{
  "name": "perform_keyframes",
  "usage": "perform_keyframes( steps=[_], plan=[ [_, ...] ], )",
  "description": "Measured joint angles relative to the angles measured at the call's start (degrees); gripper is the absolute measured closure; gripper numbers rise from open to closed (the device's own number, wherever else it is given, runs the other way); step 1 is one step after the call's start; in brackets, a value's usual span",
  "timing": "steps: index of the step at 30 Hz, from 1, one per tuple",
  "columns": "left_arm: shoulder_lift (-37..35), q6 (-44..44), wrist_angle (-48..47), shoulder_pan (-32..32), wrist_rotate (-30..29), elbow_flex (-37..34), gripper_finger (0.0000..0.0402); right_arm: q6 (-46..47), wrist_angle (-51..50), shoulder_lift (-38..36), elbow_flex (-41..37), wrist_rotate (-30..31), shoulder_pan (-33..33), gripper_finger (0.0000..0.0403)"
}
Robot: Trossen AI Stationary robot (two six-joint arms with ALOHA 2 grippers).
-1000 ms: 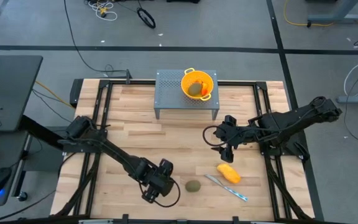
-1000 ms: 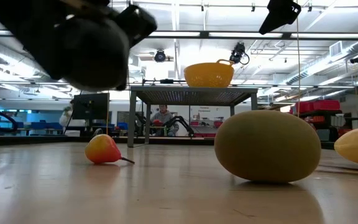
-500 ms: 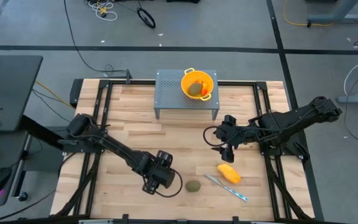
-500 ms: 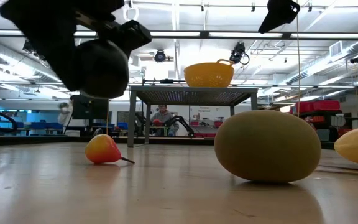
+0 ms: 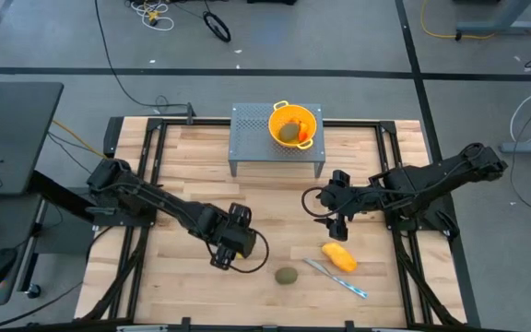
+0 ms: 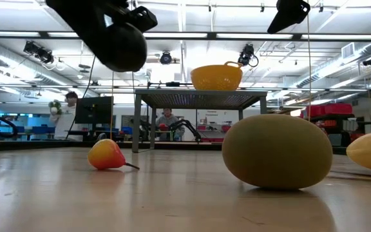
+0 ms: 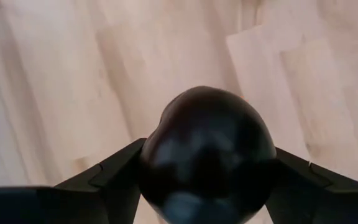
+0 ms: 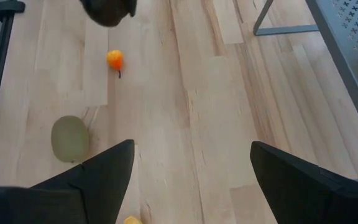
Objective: Pick & Place Fruit
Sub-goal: Put the plum into the yellow strainer bowl on the shelf
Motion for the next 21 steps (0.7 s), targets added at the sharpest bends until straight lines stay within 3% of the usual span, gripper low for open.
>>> perform_keyframes(
  steps=[21],
  plan=[
    [-4.44,6.53,0.2,8.96,-1.95,0.02,0.0135,1.07,0.17,0.0,0.0,-0.02,0.0,0.0071]
  ],
)
